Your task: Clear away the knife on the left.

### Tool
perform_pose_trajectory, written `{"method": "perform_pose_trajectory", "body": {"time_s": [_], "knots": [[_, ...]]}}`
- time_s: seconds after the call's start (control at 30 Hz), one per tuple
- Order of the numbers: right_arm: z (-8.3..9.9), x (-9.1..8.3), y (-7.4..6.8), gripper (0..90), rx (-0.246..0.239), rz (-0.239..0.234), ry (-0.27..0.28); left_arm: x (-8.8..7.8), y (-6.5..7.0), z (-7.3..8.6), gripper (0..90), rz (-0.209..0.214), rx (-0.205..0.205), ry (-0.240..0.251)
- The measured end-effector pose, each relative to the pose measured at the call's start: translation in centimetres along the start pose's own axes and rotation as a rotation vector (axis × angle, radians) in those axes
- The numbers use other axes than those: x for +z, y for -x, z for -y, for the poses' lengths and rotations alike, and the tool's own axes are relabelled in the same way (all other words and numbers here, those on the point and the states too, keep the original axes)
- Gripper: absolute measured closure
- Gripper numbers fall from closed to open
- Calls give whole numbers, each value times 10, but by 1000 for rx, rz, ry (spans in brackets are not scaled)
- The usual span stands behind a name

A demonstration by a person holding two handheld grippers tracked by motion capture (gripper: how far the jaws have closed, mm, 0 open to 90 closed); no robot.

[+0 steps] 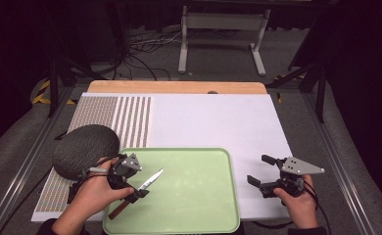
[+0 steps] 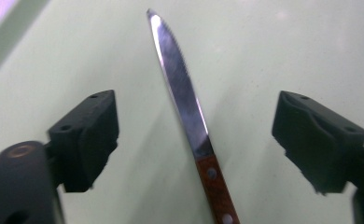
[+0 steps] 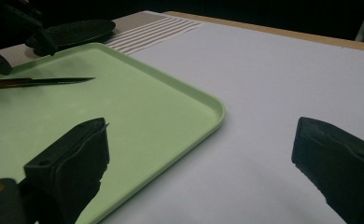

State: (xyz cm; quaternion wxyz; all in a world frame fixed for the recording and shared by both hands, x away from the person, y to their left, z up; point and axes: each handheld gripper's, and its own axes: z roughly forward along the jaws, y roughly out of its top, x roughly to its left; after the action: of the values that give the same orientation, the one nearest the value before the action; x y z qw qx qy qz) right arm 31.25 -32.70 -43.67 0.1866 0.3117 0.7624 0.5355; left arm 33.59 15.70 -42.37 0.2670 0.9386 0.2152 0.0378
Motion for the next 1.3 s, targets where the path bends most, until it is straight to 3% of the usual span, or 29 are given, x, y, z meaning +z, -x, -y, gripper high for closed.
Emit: {"method": "perform_pose_trajectory", "body": {"time_s": [0.07, 0.1, 0.17, 0.23, 0.27, 0.37, 0.5, 0.63, 0.97, 1.3], "knots": [[0, 0, 0, 47, 0, -1, 1, 1, 1, 0, 255, 4, 13, 7], [0, 0, 0, 46, 0, -1, 1, 2, 3, 0, 255, 18, 52, 12], [0, 0, 0, 47, 0, -1, 1, 4, 4, -1, 384, 24, 83, 6], [0, 0, 0, 47, 0, -3, 1, 4, 6, -1, 584, 24, 93, 11], [0, 0, 0, 47, -1, -4, 0, 4, 7, -2, 584, 33, 109, 1], [1, 0, 0, 49, 0, -7, -2, 5, 9, -3, 857, 62, 134, -17], [0, 0, 0, 49, 0, -10, -2, 11, 9, -2, 899, 89, 182, -53], [0, 1, -1, 50, -1, -13, -3, 16, 9, -1, 900, 98, 196, -94], [0, 1, -1, 52, -2, -14, -3, 19, 8, 1, 900, 114, 196, -128], [1, 0, -1, 52, 0, -18, -4, 17, 4, 6, 900, 135, 189, -115]]}}
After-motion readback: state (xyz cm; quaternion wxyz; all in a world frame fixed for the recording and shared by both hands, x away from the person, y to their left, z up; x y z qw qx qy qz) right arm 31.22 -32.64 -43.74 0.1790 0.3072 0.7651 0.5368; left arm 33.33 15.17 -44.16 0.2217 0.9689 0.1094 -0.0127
